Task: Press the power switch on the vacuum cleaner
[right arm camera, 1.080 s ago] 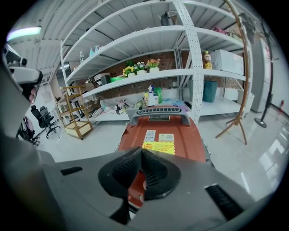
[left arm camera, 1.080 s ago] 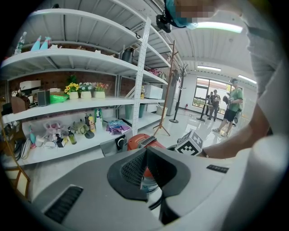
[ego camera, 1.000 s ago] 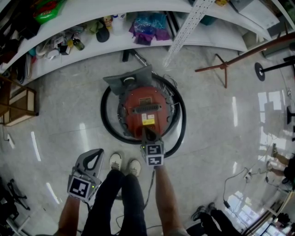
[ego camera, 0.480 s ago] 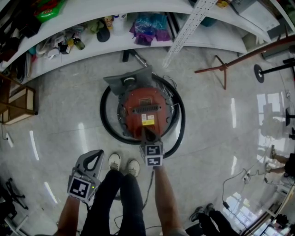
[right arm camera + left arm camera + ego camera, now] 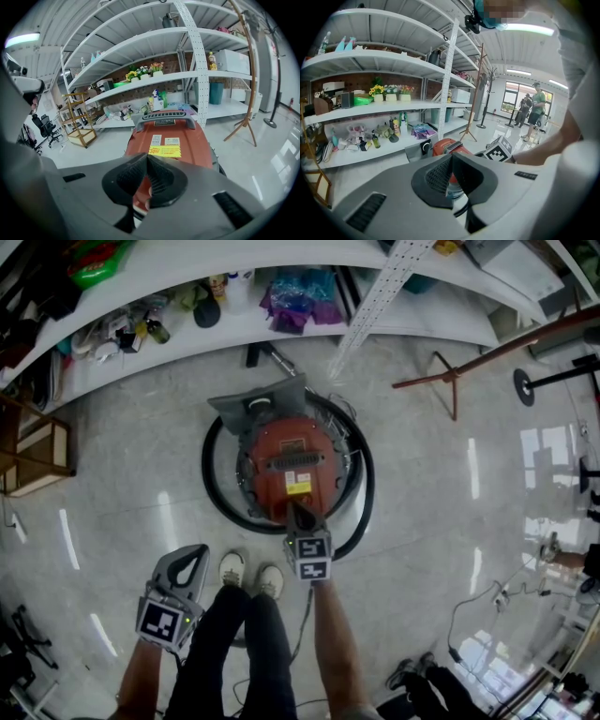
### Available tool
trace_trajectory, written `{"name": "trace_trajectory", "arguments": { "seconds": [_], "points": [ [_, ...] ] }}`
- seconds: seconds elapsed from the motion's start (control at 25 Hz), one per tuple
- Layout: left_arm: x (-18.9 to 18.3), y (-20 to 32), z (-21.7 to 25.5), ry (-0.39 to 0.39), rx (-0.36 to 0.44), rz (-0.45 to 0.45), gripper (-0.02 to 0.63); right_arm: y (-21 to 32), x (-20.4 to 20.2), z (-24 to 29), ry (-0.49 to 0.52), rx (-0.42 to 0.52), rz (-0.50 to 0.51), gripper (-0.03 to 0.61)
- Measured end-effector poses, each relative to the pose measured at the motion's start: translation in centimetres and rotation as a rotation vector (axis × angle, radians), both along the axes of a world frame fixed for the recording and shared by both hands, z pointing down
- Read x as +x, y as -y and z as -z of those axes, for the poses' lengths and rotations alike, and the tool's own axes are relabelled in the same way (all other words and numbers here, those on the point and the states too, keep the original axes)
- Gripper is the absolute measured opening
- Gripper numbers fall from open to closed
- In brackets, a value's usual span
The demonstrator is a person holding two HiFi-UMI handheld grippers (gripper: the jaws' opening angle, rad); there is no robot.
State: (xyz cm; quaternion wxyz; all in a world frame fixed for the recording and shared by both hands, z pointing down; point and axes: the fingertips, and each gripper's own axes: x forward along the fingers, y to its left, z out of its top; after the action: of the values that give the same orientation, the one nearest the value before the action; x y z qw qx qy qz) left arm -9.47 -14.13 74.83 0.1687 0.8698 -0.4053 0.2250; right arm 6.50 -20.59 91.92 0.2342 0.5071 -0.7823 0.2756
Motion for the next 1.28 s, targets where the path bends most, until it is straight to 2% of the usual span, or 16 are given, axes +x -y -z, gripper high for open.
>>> {"name": "trace_trajectory", "arguments": {
  "seconds": [0.52,1.28],
  "points": [
    [0.5,-0.2,1.3,-0.007,0.014,-0.006,0.008,-1.4,0.2,2.1,0.026,0.005,-0.025,0.008],
    [2.1,-0.7,8.2,-0.036,0.071,-0.043,0.008,-4.6,0.5,10.1,0.033,0.032,-0.044,0.008]
  ]
}}
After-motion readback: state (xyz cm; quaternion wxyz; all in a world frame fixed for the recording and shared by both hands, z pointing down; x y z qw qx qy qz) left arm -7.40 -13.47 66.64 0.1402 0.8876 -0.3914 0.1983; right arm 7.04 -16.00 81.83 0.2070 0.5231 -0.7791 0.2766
